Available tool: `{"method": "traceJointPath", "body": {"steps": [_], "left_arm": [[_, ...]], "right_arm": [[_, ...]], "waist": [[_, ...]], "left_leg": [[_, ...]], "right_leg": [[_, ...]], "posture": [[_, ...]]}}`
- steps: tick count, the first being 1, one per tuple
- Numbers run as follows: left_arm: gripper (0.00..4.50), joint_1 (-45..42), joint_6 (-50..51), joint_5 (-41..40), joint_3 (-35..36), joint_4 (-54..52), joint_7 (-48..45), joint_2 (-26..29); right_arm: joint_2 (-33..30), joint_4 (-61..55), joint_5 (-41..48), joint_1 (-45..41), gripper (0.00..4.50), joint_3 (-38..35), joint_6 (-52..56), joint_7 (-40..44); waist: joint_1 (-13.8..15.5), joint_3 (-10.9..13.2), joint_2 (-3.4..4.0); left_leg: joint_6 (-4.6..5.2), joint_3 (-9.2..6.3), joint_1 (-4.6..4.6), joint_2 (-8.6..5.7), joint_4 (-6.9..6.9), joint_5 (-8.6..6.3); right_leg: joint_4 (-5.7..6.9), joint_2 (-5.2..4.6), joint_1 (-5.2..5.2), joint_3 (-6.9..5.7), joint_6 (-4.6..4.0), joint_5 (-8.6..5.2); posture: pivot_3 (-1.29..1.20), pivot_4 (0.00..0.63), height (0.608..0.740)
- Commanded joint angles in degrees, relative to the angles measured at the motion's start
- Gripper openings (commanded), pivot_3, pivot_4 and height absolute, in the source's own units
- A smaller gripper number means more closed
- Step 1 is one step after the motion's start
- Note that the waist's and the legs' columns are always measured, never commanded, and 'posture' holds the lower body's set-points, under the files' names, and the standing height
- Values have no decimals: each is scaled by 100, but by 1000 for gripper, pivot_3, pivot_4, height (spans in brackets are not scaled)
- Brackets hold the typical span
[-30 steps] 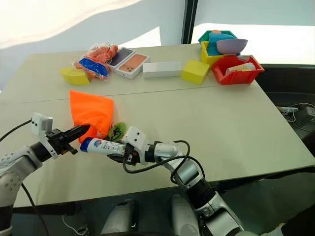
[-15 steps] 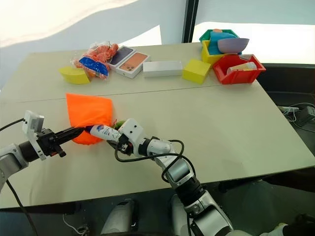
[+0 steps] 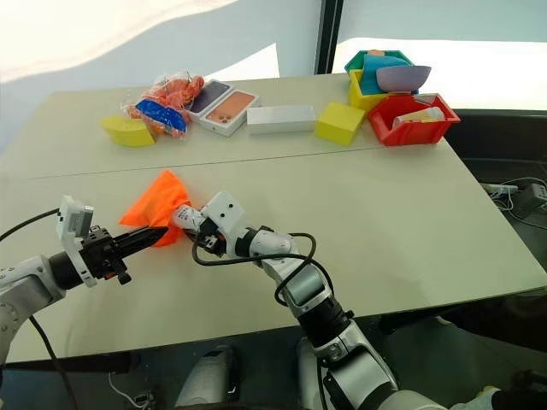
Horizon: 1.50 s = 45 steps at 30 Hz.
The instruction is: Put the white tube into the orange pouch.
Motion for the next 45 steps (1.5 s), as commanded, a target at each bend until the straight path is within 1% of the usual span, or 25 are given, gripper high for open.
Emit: {"method": "traceJointPath", "body": {"steps": [1,7,10,12,14,15,18,19,20,21,24,30,33,36,37,39,42,43,44,45], "left_arm": [[0,1,16,-154,-34,-264,36,-7],[0,-46,74,-267,-106,-334,38,17],[0,60,103,-360,-97,-429,17,36],[0,147,103,-390,-90,-496,24,38],[0,232,86,-391,-86,-552,29,37],[0,279,49,-351,-85,-571,32,41],[0,397,-105,-227,57,-462,96,9],[0,441,-160,-198,115,-414,100,0],[0,489,-246,-134,163,-373,91,-7],[0,515,-346,-39,229,-265,139,-43],[0,570,-604,165,397,45,228,-135],[0,661,-903,325,748,532,262,-266],[0,670,-1008,334,974,808,337,-349],[0,777,-1034,364,1136,992,319,-350],[0,815,-1043,388,1152,989,308,-343],[0,847,-1087,436,1180,1002,347,-340],[0,807,-1332,687,1270,1214,482,-336],[0,796,-1419,772,1296,1293,506,-330],[0,773,-1490,824,1338,1390,525,-328],[0,758,-1548,858,1367,1453,522,-326]], "right_arm": [[164,120,-226,-262,2140,202,-51,-67],[528,944,-396,-802,2140,149,-173,-199],[761,1393,-403,-1102,2140,21,-185,-335],[932,1743,-448,-1331,2140,-42,-307,-569],[1015,1950,-433,-1448,2140,-83,-420,-719],[1031,2006,-352,-1464,2140,-97,-464,-662],[964,1854,-79,-1407,3170,-57,-380,-316],[907,1757,-64,-1373,3599,-14,-366,-258],[845,1650,-60,-1332,4143,29,-352,-218],[755,1489,-34,-1269,4434,70,-321,-124],[480,970,105,-1072,4434,139,-151,240],[-172,-12,272,-649,4434,129,288,925],[-433,-224,294,-471,4434,29,423,1003],[-534,-219,233,-352,4434,-63,456,906],[-544,-198,220,-326,3923,-91,439,878],[-572,-133,151,-306,3168,-93,380,839],[-663,25,-154,-350,1503,41,46,742],[-689,52,-251,-364,1018,95,-83,726],[-729,68,-376,-382,371,171,-254,719],[-752,84,-464,-395,65,225,-391,719]], "waist": [[-1,0,0],[-13,0,0],[-4,0,0],[3,0,-1],[-7,0,0],[-6,-1,-1],[-9,0,0],[-9,0,0],[-13,0,0],[-13,0,0],[-13,0,1],[5,0,0],[4,-1,-2],[-14,-1,-2],[-22,-1,-2],[-30,-1,-2],[-24,-1,-2],[-24,-1,-2],[-29,-2,-3],[-32,-1,-2]], "left_leg": [[0,0,0,0,0,0],[0,0,0,0,0,0],[0,0,0,0,1,0],[0,0,-1,-1,3,0],[0,0,1,-1,4,0],[0,0,1,-1,4,0],[0,-2,2,-1,4,0],[0,-2,0,0,4,0],[0,-2,0,0,3,0],[0,-2,0,0,2,0],[0,-2,0,0,-1,0],[0,-1,-2,0,2,0],[0,-1,-2,-1,5,0],[0,0,-1,0,2,0],[0,1,-1,1,0,0],[0,2,-2,2,-3,0],[0,1,-2,2,-4,0],[0,2,-2,1,-3,0],[0,2,-2,1,-2,0],[0,2,-2,1,-2,0]], "right_leg": [[0,0,0,0,0,0],[2,2,-1,0,-1,1],[1,1,0,0,-1,1],[0,-1,2,0,-1,1],[0,-1,3,0,-1,2],[1,-1,3,0,-2,2],[2,0,3,-1,-2,1],[2,0,2,-1,-2,1],[2,0,1,-1,-2,1],[2,0,1,-1,-2,1],[2,1,-1,-1,-2,1],[0,-1,-1,-2,-1,0],[0,-2,0,-2,0,-1],[1,-1,-3,-2,-1,-1],[1,0,-5,-1,-1,-1],[1,0,-8,-1,-2,0],[0,0,-8,-1,-2,0],[0,0,-8,-1,-2,0],[0,0,-8,-1,-2,0],[0,0,-8,-1,-2,0]], "posture": [[0,150,740],[0,150,740],[0,150,740],[0,150,740],[0,150,740],[0,150,740],[0,150,740],[0,150,740],[0,150,740],[0,150,740],[0,150,740],[0,150,740],[0,150,740],[0,150,740],[0,150,740],[0,150,740],[0,150,740],[0,150,740],[0,150,740],[0,150,740]]}}
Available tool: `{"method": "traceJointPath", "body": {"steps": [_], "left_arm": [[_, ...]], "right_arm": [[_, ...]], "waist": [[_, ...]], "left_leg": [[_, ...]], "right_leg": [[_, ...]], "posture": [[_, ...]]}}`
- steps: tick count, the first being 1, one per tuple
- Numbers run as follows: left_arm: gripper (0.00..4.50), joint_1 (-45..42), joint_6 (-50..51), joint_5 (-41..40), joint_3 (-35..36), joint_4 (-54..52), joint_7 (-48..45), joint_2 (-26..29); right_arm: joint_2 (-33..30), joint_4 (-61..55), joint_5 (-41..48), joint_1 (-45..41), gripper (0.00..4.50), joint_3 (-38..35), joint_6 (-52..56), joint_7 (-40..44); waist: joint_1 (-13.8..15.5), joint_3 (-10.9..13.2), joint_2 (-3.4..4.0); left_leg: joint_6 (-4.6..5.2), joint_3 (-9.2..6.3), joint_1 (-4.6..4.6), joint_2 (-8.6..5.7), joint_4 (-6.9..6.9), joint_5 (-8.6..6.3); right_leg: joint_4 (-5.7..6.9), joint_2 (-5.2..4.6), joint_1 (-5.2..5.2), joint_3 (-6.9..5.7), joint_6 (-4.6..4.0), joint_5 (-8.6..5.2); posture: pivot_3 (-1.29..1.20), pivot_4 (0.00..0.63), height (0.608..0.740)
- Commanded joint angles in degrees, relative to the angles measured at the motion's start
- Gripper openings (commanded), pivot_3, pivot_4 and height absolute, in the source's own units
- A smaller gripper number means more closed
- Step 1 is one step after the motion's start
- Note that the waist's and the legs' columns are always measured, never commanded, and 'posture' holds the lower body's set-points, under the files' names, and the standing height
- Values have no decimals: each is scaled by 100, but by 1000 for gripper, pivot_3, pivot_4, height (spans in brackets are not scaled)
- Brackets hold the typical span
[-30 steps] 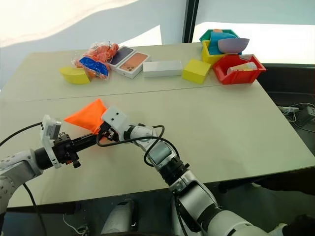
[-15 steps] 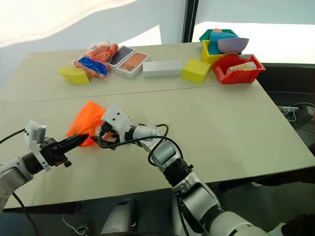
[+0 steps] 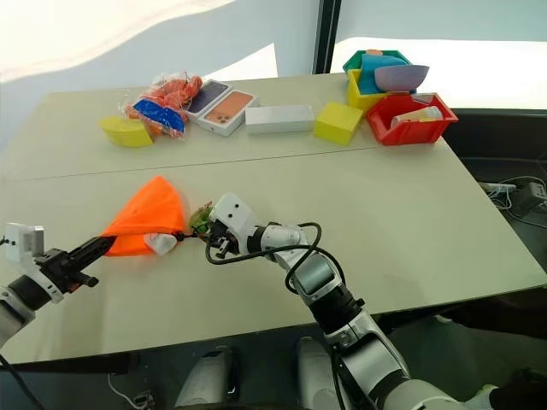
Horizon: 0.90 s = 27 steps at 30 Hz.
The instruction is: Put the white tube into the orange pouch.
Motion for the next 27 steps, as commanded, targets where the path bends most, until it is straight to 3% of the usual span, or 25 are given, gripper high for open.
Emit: {"method": "traceJointPath", "body": {"steps": [1,10,13,21,27], "left_arm": [[0,-58,-308,161,330,171,55,31],[0,-3,-346,192,141,-29,-50,-19],[0,-20,-191,5,73,-234,-123,-24],[0,-94,198,-343,20,-497,-237,31],[0,78,402,-542,97,-684,-348,57]], "right_arm": [[-31,-58,-300,-129,65,165,-537,-29],[41,-103,-323,-136,65,522,-1077,630],[394,108,-210,-217,65,616,-806,724],[1600,1768,-479,-879,65,589,-816,37],[1981,2726,-560,-1345,65,325,-1338,-839]], "waist": [[-2,0,0],[1,0,0],[2,0,-1],[-31,-9,-15],[-94,-13,-25]], "left_leg": [[0,1,0,0,0,0],[0,1,-1,0,-2,0],[0,1,-1,1,-1,0],[0,-3,1,0,1,0],[0,-2,-1,-2,0,0]], "right_leg": [[0,-1,-1,0,0,0],[0,-1,-1,0,-1,1],[1,-1,-1,0,-2,2],[4,-4,4,-2,-3,2],[0,-10,3,-2,-4,3]], "posture": [[0,150,740],[0,150,740],[0,150,740],[0,150,740],[0,150,740]]}}
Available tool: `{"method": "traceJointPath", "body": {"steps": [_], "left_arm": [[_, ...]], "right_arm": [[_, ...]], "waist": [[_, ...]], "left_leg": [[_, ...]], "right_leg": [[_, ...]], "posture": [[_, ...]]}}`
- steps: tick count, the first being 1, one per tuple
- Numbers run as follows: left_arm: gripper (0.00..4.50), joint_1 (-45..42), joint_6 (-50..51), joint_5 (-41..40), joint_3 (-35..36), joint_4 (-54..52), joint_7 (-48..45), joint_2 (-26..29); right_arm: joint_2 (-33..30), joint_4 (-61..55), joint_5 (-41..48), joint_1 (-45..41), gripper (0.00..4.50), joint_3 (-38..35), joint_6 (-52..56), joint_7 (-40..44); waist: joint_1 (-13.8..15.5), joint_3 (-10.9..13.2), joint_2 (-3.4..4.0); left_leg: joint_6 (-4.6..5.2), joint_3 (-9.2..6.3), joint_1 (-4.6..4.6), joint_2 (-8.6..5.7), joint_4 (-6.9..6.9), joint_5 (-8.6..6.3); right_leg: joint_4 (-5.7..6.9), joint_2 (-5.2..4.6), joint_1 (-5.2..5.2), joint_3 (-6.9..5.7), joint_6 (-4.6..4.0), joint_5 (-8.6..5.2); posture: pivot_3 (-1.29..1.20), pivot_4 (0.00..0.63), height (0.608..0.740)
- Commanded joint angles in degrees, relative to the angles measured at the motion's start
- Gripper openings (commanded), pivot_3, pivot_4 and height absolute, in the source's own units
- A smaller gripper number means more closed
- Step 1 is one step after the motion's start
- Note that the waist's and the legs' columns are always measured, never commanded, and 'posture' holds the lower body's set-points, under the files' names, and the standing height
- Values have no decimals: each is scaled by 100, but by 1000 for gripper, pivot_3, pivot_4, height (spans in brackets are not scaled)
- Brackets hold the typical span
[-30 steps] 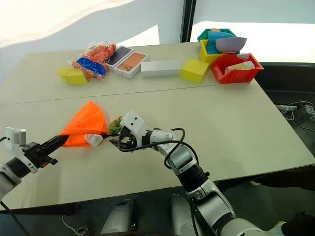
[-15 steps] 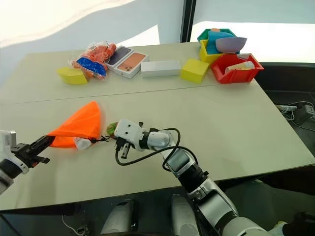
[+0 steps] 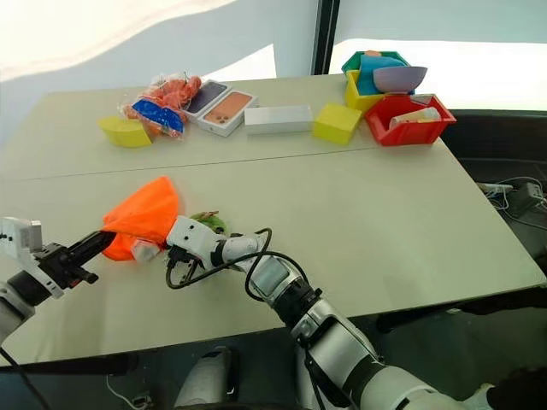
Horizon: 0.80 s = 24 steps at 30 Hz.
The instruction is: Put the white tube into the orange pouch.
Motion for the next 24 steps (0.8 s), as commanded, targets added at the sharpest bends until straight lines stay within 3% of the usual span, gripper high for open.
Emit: {"method": "traceJointPath", "body": {"steps": [1,7,14,24], "left_arm": [[0,91,62,-177,153,-259,-84,79],[0,250,-14,-116,231,-211,-99,51],[0,455,66,-163,102,-359,-148,37],[0,-657,608,-947,-861,-1322,469,-188]], "right_arm": [[881,462,-47,-533,65,-372,-417,-751],[668,103,196,-348,65,-359,-509,-414],[-109,-1402,365,330,65,-335,-52,195],[-1187,-3310,650,1327,65,-776,998,513]], "waist": [[-8,0,0],[-23,0,0],[1,-1,-1],[114,-4,-7]], "left_leg": [[0,-2,0,0,0,0],[0,-2,0,0,-4,0],[0,-4,0,5,-12,0],[-1,3,1,-7,6,0]], "right_leg": [[2,1,0,-1,0,0],[0,3,-1,-1,0,-1],[1,7,-4,-1,3,-2],[-6,-6,8,1,2,-2]], "posture": [[0,150,740],[0,150,740],[0,150,740],[0,150,740]]}}
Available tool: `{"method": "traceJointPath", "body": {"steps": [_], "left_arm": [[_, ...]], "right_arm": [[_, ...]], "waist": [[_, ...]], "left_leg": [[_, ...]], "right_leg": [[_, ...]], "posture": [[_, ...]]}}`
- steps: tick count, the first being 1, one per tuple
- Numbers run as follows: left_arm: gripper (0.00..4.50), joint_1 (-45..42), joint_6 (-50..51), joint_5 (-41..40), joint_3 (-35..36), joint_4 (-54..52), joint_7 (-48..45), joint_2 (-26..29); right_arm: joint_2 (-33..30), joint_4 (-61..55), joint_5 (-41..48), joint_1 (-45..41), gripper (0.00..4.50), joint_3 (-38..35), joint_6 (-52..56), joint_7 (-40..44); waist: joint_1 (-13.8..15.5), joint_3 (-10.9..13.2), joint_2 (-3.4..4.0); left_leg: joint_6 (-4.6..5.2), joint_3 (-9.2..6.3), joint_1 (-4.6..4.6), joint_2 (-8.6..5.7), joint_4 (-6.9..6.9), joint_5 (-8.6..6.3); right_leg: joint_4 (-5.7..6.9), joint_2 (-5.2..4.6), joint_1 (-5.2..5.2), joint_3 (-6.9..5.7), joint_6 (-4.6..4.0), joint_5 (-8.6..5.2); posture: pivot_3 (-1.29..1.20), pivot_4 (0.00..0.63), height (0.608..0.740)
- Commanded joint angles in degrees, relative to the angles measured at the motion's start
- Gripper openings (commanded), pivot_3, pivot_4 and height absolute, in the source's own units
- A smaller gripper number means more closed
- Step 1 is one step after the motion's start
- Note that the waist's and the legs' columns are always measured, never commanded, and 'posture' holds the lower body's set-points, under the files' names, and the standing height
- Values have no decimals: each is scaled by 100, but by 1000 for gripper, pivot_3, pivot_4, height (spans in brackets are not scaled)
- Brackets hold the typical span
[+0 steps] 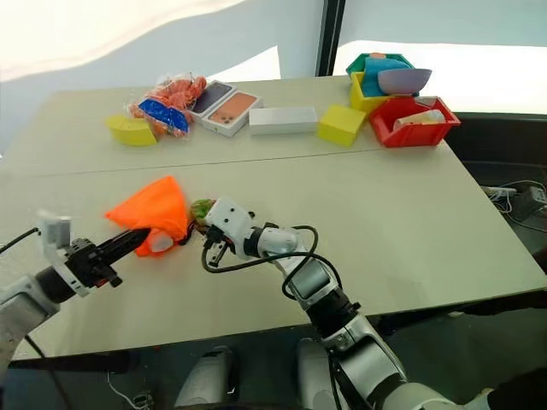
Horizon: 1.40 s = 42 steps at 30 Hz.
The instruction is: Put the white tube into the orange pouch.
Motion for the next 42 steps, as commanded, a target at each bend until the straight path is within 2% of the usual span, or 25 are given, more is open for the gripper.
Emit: {"method": "traceJointPath", "body": {"steps": [1,7,11,16,20,24,28,36,42], "left_arm": [[0,-241,123,-324,-192,-405,150,16],[0,-652,374,-814,-386,-675,428,115],[0,-695,479,-1112,-234,-773,555,287],[0,142,419,-1028,334,-498,321,539],[0,737,232,-854,626,10,150,427],[0,971,267,-1129,841,436,167,110],[0,970,320,-1315,916,666,208,-12],[0,495,448,-1313,624,691,315,39],[0,590,508,-1395,597,394,334,26]], "right_arm": [[-94,-600,222,131,65,-107,355,81],[-271,-769,315,124,65,-106,548,210],[-280,-783,330,76,65,-83,558,285],[-371,-827,390,57,65,-60,609,490],[-473,-783,448,15,65,-20,560,677],[-457,-689,497,-22,65,72,573,845],[-258,-475,492,-127,65,211,577,858],[24,-50,440,-327,65,518,658,912],[633,650,243,-583,65,530,171,499]], "waist": [[-4,0,0],[-1,0,0],[1,0,0],[-35,2,2],[-32,3,3],[-1,1,1],[3,1,0],[5,1,0],[-27,1,0]], "left_leg": [[0,0,0,2,-5,0],[1,-9,1,11,-12,0],[1,-6,0,9,-3,0],[1,-4,0,9,-6,0],[1,-4,1,9,-10,0],[0,-3,0,9,-3,0],[0,-2,-1,9,-3,0],[0,-1,-2,8,-4,0],[0,-2,-1,11,-9,0]], "right_leg": [[1,5,-2,0,1,0],[12,25,-11,-1,3,0],[10,22,-7,0,8,-4],[8,21,-9,2,5,-3],[7,20,-11,1,4,-5],[4,15,-11,1,14,-12],[2,12,-11,1,12,-11],[2,12,-11,1,-1,-3],[5,18,-15,1,-5,0]], "posture": [[0,150,740],[0,150,740],[0,150,740],[0,150,740],[0,150,740],[0,150,740],[0,150,740],[0,150,740],[0,150,740]]}}
